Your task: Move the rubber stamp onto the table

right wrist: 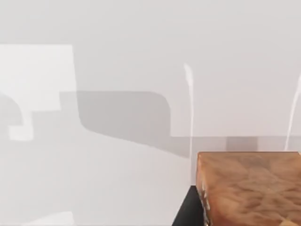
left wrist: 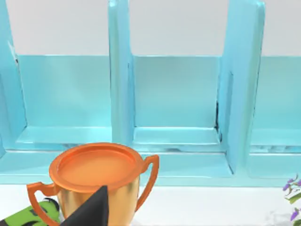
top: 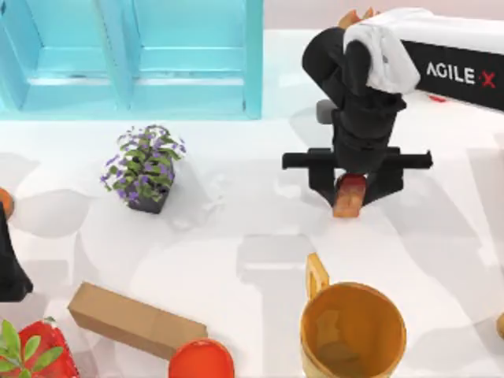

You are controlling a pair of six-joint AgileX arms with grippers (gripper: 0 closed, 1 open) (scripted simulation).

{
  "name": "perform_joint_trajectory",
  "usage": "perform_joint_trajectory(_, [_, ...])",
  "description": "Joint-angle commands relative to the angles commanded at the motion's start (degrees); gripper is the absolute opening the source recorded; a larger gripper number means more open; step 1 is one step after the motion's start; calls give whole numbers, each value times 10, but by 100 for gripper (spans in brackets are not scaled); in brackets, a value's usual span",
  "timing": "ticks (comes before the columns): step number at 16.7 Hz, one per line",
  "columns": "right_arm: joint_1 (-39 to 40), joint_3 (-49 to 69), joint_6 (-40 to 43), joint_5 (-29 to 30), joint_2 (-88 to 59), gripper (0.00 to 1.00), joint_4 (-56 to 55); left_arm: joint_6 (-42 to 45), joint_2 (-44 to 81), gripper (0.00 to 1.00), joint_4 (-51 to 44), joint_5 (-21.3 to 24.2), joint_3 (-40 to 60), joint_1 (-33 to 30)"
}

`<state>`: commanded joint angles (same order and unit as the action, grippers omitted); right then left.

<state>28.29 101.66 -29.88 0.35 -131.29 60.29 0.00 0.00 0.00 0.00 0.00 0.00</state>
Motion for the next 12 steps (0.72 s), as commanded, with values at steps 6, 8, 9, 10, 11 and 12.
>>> perform_joint_trajectory(6, [0,-3,0,0,-1,15,-5,0,0,100,0,0,0,0])
perform_joint_trajectory(8, [0,-3,0,0,-1,30,-5,0,0,100,0,0,0,0])
perform_joint_trajectory(9, [0,-3,0,0,-1,38,-5,0,0,100,0,0,0,0])
perform_joint_trajectory(10, [0,-3,0,0,-1,45,-5,0,0,100,0,0,0,0])
perform_joint_trajectory(11, [0,-3,0,0,-1,53,-5,0,0,100,0,0,0,0])
perform_joint_trajectory(12, [0,-3,0,0,-1,60,-5,0,0,100,0,0,0,0])
